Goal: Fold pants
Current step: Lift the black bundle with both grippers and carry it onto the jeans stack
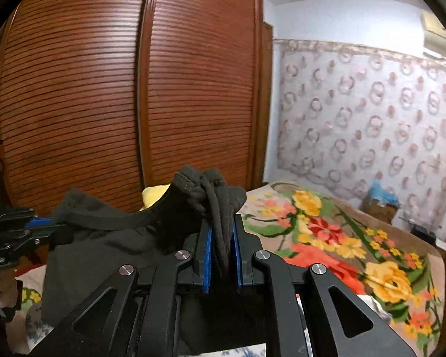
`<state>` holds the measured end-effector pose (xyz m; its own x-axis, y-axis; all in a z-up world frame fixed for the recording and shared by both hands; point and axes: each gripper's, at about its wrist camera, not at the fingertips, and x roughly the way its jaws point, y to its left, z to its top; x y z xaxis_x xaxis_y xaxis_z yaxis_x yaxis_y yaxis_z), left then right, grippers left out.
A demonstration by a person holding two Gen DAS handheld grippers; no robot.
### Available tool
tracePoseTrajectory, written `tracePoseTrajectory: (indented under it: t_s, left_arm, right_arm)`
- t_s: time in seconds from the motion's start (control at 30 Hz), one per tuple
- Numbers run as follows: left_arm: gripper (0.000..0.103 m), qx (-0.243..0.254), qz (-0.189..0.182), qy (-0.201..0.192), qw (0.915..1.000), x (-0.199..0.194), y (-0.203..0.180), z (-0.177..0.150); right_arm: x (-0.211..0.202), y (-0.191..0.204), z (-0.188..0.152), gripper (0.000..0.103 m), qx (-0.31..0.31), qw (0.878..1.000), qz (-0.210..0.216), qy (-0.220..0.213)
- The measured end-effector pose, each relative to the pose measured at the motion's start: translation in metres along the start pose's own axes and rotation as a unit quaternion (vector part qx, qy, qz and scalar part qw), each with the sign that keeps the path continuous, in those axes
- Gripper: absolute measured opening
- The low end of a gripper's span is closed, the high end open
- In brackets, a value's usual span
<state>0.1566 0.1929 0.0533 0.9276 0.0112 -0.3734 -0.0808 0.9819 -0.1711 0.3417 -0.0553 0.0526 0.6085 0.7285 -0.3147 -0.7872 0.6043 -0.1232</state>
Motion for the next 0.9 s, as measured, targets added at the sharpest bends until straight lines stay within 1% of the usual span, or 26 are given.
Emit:
tracePoseTrajectory:
  t_s: [0.2,0.33,0.4,0.47,0.53,0.57,0.6,0.63,0.7,0.8,0.83,0.87,0.9]
  left_arm:
    - [0.014,-0.029,0.017,0.007,0.9994,0.005,0.011,-0.006]
    - [0.014,-0.037,0.026,0.005,0.9989,0.004,0.013,-0.007]
    - [0.014,-0.035,0.034,0.013,0.9987,0.006,0.014,-0.009]
    - [0.014,-0.035,0.048,0.030,0.9978,0.012,0.015,-0.015]
    - [0.015,-0.041,0.049,0.041,0.9971,0.015,0.017,-0.019]
    - [0.016,-0.043,0.049,0.045,0.9969,0.015,0.019,-0.021]
    - [0.017,-0.043,0.050,0.045,0.9968,0.014,0.019,-0.022]
    - [0.018,-0.044,0.052,0.044,0.9967,0.013,0.019,-0.021]
    - [0.023,-0.042,0.054,0.040,0.9969,0.008,0.018,-0.018]
    - [0.037,-0.037,0.059,0.027,0.9972,0.000,0.017,-0.014]
    - [0.044,-0.035,0.059,0.020,0.9975,-0.003,0.015,-0.011]
    - [0.048,-0.035,0.057,0.016,0.9977,-0.005,0.015,-0.010]
    - [0.050,-0.033,0.055,0.012,0.9979,-0.007,0.014,-0.008]
  right_arm:
    - [0.042,-0.005,0.006,0.012,-0.022,0.999,0.027,0.021]
    - [0.065,-0.004,0.016,0.012,-0.032,0.998,0.045,0.025]
    - [0.076,-0.004,0.017,0.012,-0.041,0.997,0.053,0.036]
    - [0.090,-0.006,0.021,0.012,-0.041,0.996,0.056,0.049]
    - [0.097,-0.010,0.019,0.021,-0.035,0.997,0.049,0.056]
    - [0.099,-0.014,0.019,0.022,-0.027,0.997,0.044,0.059]
    - [0.099,-0.018,0.019,0.025,-0.020,0.997,0.045,0.061]
    - [0.097,-0.023,0.020,0.034,-0.014,0.997,0.045,0.058]
    - [0.090,-0.033,0.026,0.046,-0.005,0.998,0.037,0.049]
    - [0.072,-0.049,0.034,0.047,0.005,0.999,0.017,0.030]
    - [0.066,-0.054,0.036,0.047,0.010,1.000,0.012,0.025]
    - [0.060,-0.061,0.037,0.047,0.016,1.000,0.007,0.022]
    - [0.056,-0.066,0.038,0.047,0.021,1.000,0.005,0.021]
